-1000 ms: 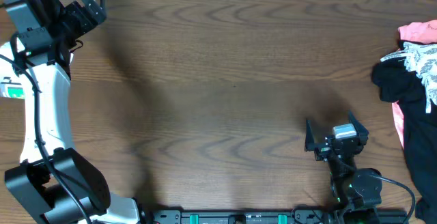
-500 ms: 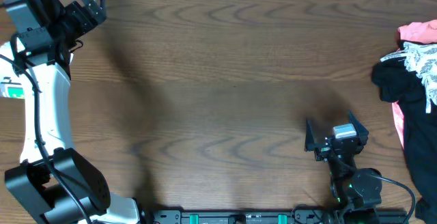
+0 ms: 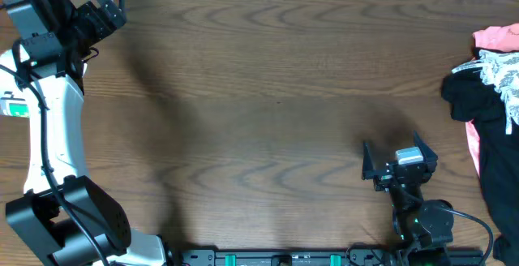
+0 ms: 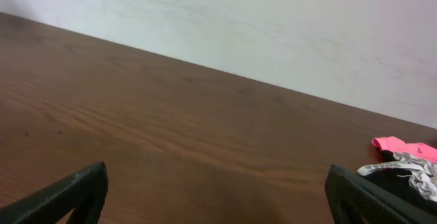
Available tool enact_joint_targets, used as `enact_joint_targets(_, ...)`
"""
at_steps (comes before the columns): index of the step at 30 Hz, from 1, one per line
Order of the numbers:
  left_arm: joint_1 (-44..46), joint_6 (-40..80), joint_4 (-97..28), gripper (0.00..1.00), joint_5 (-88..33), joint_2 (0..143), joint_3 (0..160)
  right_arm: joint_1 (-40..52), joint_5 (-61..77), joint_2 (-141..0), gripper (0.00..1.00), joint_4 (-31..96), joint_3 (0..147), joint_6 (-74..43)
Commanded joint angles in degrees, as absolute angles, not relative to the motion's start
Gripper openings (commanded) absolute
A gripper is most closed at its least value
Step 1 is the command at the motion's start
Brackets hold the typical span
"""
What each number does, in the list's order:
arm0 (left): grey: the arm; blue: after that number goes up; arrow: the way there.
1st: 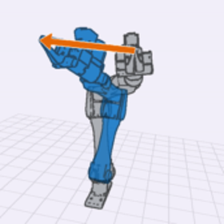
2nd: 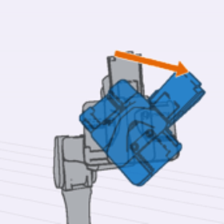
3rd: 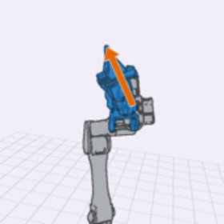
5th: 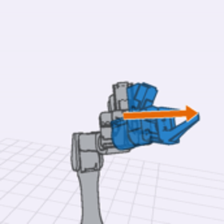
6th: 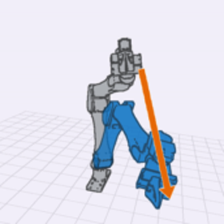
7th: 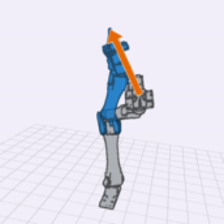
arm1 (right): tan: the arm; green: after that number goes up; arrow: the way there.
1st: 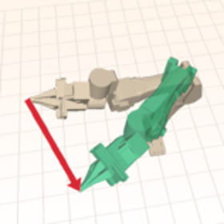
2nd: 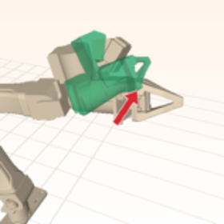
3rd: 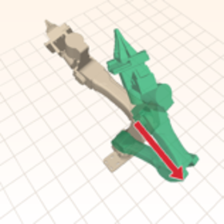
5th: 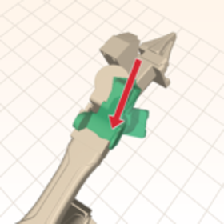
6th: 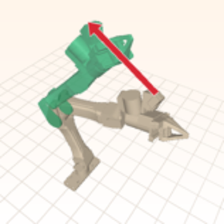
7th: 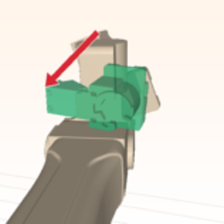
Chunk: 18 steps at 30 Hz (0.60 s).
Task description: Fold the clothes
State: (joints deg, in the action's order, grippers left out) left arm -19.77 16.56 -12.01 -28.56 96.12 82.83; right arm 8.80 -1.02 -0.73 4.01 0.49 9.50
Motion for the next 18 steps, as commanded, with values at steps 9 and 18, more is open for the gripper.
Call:
enact_joint_targets(9,-19.8,16.8,-12.0,0.98,-29.1,96.2,82.7,8.3,-0.6,-0.3,0.99,4.2,0.3,9.9)
enact_joint_targets(18,-19.3,16.8,-12.7,0.98,-29.1,94.9,81.9,8.3,-0.6,-0.3,0.99,4.2,0.3,9.9)
